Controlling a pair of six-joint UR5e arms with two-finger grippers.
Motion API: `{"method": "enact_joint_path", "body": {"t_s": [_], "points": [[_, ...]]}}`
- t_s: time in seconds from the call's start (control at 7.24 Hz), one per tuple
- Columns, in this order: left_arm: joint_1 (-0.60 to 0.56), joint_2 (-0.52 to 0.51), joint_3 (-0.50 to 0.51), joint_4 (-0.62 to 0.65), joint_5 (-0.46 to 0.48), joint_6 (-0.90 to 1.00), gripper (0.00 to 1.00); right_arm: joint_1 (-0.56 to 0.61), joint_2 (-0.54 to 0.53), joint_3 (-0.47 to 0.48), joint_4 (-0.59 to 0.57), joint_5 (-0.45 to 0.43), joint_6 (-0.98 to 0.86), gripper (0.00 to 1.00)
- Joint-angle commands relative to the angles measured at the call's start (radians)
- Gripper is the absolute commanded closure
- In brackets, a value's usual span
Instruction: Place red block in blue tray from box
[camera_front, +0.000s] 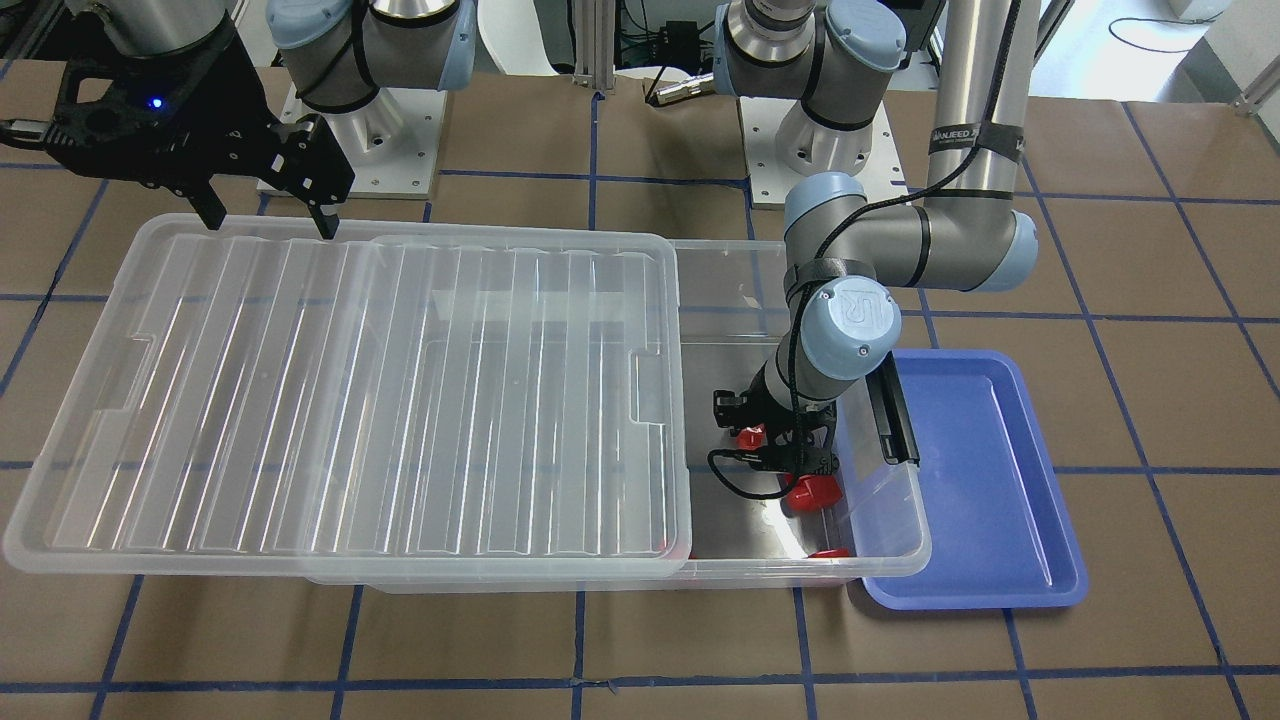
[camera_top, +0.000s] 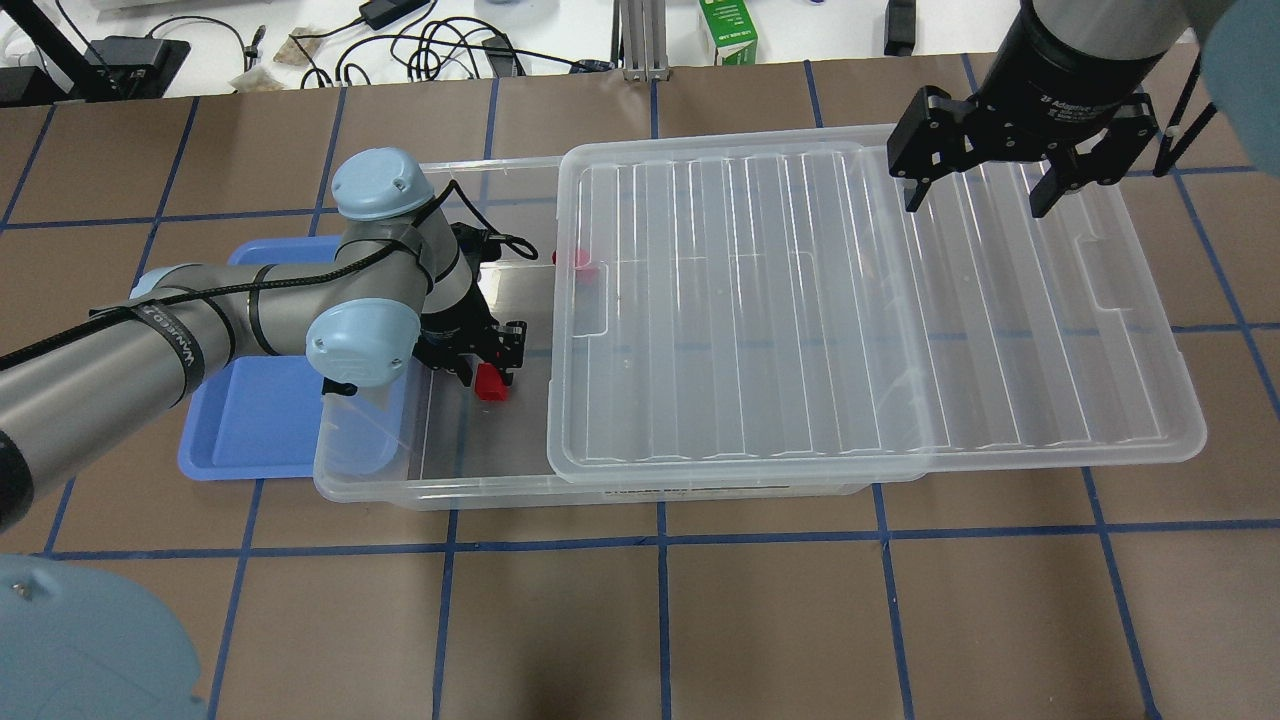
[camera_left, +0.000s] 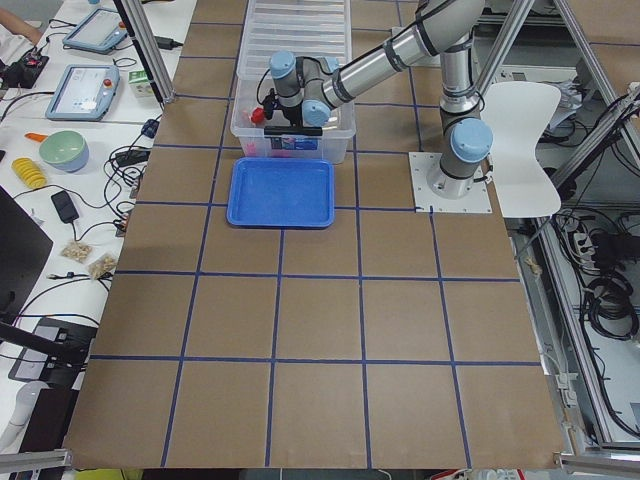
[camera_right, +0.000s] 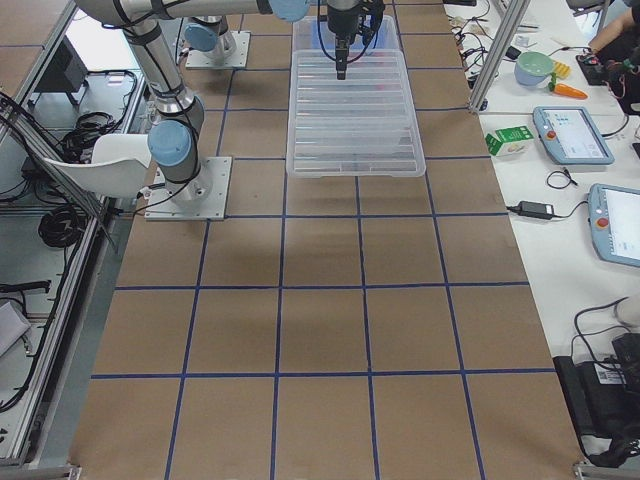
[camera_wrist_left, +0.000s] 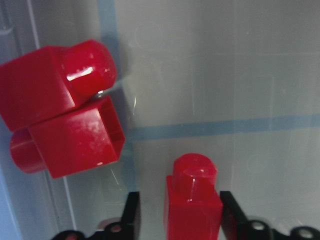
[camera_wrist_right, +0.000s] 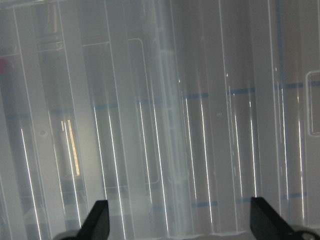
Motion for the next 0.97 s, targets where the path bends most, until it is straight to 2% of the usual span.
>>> {"method": "enact_joint_path", "body": {"t_s": [0.0, 0.28, 0.55, 0.83], "points": [[0.0, 0.0, 0.009, -0.002, -0.002, -0.02, 1.0, 0.001, 0.002, 0.001, 0.0, 0.001, -0.003, 0.0], [0.003, 0.031, 0.038, -0.019, 0.003, -0.019, 1.0, 0.001, 0.018, -0.005, 0.003, -0.002, -0.007, 0.0], [0.001, 0.069, 0.158, -0.211, 0.008, -0.019, 1.0, 0.001, 0.051, -0.04, 0.012, -0.02, -0.009, 0.0], [0.008, 0.12, 0.298, -0.427, 0.008, -0.019, 1.0, 0.001, 0.052, -0.035, 0.011, -0.026, -0.012, 0.0]]}}
